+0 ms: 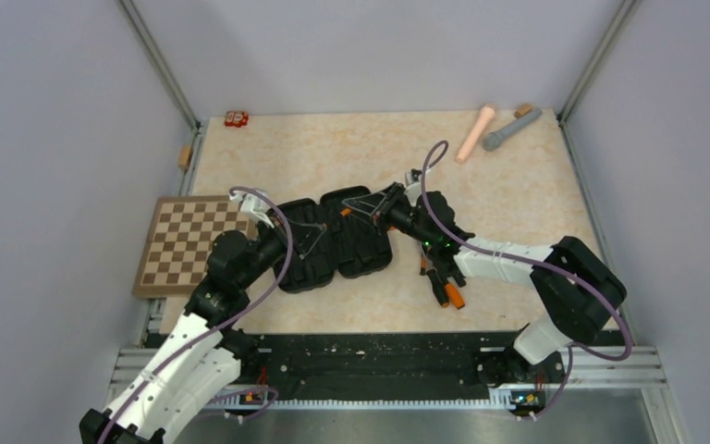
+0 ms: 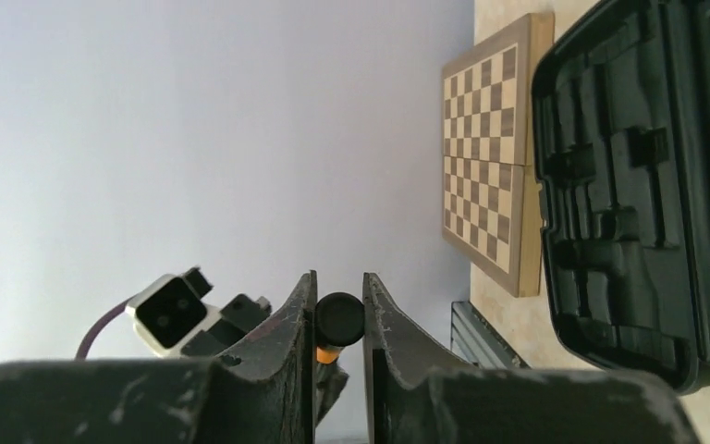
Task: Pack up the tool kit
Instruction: Place the screwdriver in the toolbox.
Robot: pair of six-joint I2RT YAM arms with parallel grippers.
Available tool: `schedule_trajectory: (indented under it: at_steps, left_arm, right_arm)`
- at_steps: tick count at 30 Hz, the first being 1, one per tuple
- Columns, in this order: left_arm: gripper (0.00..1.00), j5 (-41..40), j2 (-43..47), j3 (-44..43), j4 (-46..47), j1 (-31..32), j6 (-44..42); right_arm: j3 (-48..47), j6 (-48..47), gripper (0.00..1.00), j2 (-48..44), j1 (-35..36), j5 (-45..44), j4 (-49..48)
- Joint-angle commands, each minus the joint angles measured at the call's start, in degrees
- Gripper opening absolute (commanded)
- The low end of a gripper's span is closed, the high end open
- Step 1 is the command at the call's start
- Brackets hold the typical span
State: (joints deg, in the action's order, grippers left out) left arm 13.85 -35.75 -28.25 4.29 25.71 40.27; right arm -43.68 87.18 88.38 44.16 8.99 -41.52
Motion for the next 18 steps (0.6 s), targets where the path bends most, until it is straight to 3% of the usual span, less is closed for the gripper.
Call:
schedule_trajectory:
  at_steps: [1, 4, 6, 11, 18]
  left_arm:
    - [0.29, -0.1, -0.69, -3.62, -8.57, 0.38, -5.77]
    - [0.55, -2.25, -1.64, -8.29, -16.68, 0.37, -10.78]
    - [0.64, -3.1, -2.89, -12.01, -21.5, 0.3, -14.23]
    - [0.67, 1.07, -10.06, -22.3, -32.01, 0.37, -21.71]
    - [0.59, 8.67, -20.22, -28.09, -35.68, 0.44, -27.79]
  right_arm:
    - [-0.02, -3.75, 0.0, -0.3, -1.03, 1.73, -4.22]
    - [-0.77, -7.83, 0.0, -1.46, -2.21, 2.52, 0.11]
    - [-1.55, -10.54, 0.0, -2.02, -2.7, 3.31, 2.61]
    - [-5.09, -16.2, 0.0, -1.36, -2.94, 6.43, 8.09]
    - [-8.31, -19.12, 0.0, 0.18, -2.91, 10.08, 10.26]
